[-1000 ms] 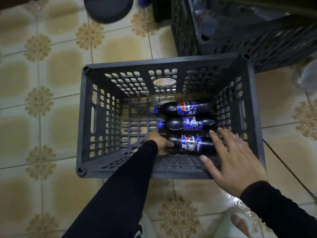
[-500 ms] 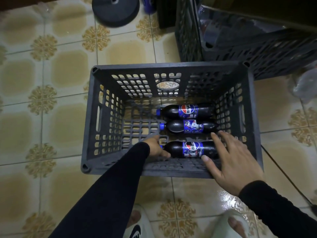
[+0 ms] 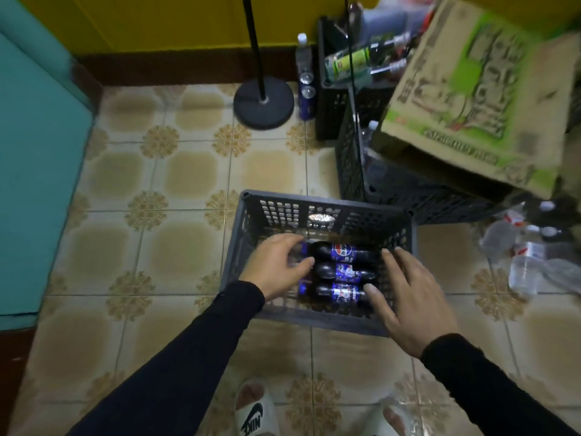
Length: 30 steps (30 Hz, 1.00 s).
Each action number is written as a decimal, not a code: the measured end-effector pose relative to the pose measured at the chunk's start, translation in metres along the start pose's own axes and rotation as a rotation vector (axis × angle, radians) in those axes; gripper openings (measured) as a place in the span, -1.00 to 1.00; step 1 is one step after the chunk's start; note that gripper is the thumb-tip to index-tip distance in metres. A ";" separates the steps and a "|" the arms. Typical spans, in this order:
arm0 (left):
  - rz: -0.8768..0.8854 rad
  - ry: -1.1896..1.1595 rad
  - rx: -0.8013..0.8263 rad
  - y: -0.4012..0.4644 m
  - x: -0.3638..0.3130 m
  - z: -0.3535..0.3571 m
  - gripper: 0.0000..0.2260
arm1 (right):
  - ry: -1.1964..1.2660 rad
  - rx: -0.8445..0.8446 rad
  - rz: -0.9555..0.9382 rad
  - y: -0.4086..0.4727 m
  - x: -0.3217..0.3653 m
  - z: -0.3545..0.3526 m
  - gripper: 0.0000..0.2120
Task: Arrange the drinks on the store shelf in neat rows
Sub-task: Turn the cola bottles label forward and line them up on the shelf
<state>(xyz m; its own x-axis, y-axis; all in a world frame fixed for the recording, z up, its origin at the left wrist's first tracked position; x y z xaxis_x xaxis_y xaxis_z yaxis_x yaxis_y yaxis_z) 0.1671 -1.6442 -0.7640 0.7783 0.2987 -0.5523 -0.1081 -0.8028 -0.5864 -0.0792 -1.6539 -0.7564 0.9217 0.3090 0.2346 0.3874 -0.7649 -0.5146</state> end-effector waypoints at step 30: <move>-0.307 0.191 -1.096 -0.802 -0.253 -0.109 -0.43 | -0.052 -0.440 -1.076 -0.498 0.281 -0.354 -0.32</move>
<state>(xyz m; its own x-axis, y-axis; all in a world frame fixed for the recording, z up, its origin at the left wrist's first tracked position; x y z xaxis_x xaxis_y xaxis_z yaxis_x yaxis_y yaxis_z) 0.1242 -1.1317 -0.0895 0.7695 0.5515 -0.3221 0.6246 -0.7549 0.1998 -0.0201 -1.3866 -0.1423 0.1249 0.9333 0.3366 0.9392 -0.2206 0.2632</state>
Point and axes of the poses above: each hand's wrist, its own y-axis towards the middle knuckle, its own z-axis out of the palm, x = y × z, the point moved 1 cm from there along y, towards the middle knuckle, and after that the axes turned 15 degrees about x, right-handed, at the moved point
